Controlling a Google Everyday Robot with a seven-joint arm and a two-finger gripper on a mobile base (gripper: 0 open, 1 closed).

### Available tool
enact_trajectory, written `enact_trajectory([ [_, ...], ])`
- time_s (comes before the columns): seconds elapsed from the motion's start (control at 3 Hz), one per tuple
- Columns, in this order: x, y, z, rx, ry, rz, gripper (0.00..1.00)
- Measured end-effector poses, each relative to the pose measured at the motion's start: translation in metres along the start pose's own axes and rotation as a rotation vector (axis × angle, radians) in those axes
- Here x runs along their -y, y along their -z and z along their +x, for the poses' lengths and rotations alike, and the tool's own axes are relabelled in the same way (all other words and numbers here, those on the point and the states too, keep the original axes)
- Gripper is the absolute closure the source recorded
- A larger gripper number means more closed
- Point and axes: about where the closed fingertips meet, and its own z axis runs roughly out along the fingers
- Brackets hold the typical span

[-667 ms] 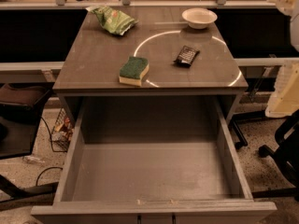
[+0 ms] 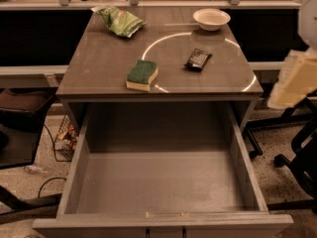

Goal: Move rxbar chocolate near green jalapeno chip bag

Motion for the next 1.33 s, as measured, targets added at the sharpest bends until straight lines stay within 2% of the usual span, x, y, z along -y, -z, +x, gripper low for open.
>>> enact_trajectory([
  [0.33, 0.035, -0.031, -0.020, 0.053, -0.084, 0.073, 0.00],
  [0.67, 0.068, -0.068, -0.035, 0.105, -0.215, 0.107, 0.00],
  [1.0, 0.085, -0.100, -0.044, 0.141, -0.371, 0.112, 0.00],
  [1.33, 0.093, -0.124, -0.040, 0.127, -0.522, 0.106, 0.00],
])
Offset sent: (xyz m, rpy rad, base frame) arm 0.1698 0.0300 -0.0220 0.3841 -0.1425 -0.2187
